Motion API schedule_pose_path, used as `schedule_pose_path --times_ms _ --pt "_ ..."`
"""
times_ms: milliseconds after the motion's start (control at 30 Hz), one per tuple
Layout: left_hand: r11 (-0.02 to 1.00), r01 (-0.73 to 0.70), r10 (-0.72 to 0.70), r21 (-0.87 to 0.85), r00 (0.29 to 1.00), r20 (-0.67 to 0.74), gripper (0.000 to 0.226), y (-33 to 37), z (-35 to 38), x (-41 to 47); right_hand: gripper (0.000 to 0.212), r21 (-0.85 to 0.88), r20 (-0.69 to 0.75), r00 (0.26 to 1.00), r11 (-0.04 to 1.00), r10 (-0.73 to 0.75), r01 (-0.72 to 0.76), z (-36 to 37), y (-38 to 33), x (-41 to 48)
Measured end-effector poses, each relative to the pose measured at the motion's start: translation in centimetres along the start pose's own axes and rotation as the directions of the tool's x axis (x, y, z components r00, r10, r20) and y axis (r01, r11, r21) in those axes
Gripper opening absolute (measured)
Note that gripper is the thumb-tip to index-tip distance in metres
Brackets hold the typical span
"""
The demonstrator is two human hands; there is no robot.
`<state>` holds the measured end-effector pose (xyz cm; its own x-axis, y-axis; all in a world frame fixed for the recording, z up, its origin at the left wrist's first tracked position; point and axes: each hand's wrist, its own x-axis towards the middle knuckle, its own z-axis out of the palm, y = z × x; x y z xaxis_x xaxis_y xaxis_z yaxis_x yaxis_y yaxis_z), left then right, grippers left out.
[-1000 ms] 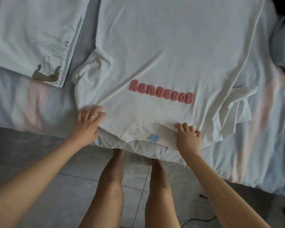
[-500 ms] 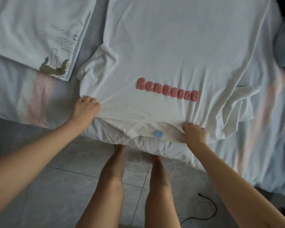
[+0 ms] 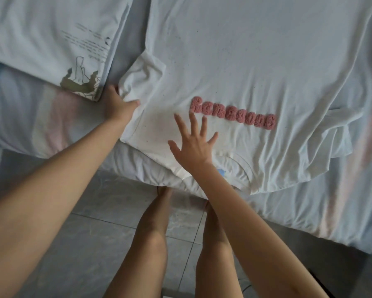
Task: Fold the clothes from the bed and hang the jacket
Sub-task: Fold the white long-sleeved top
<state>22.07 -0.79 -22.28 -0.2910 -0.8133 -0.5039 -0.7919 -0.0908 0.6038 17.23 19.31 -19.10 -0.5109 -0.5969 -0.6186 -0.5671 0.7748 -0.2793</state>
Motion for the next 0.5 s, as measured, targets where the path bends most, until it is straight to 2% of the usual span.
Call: schedule_pose_path --times_ms 100,167,233,267,333,367,400,433,500 --pt "0.989 -0.091 0.108 0.120 0.984 -0.139 0.037 -0.9 -1.6 0.2 0.075 -0.120 0.152 0.986 0.988 -0.074 0.093 2.8 0.0 0.2" --pt "0.952 -0.122 0.179 0.280 0.966 -0.189 0.030 -1.5 -3.1 -0.1 0.079 -0.214 0.272 0.940 0.939 -0.208 0.270 4.1 0.0 -1.5" --pt "0.876 -0.142 0.264 0.461 0.942 -0.210 0.034 -2.0 -3.6 -1.0 0.069 -0.174 0.335 0.878 0.894 -0.341 0.413 4.0 0.2 -3.0" --pt "0.852 -0.136 0.292 0.506 0.925 -0.243 0.046 -2.1 -3.4 -1.6 0.059 -0.069 0.289 0.878 0.906 -0.383 0.418 3.4 0.6 -3.5" --pt "0.836 -0.153 0.340 0.527 0.898 -0.279 0.068 -1.7 -2.0 -3.6 0.046 0.142 0.006 0.944 0.935 -0.330 0.326 1.9 2.4 -3.6" --pt "0.815 -0.225 0.396 0.534 0.889 -0.230 0.072 -1.4 -1.0 -4.7 0.047 0.120 -0.178 0.953 0.956 -0.244 0.267 1.2 3.8 -3.3" --pt "0.760 -0.345 0.482 0.550 0.867 -0.122 0.073 -1.3 0.0 -5.7 0.051 0.060 -0.310 0.938 0.981 -0.157 0.184 0.3 5.6 -3.0" --pt "0.658 -0.489 0.575 0.573 0.817 0.038 0.072 -1.3 1.3 -6.7 0.055 0.018 -0.371 0.926 0.996 -0.071 0.083 -0.4 7.8 -2.7" --pt "0.356 -0.733 0.644 0.580 0.642 0.416 0.070 -2.5 3.7 -7.9 0.064 -0.055 -0.289 0.955 0.995 0.067 -0.086 -1.0 13.1 -2.7"
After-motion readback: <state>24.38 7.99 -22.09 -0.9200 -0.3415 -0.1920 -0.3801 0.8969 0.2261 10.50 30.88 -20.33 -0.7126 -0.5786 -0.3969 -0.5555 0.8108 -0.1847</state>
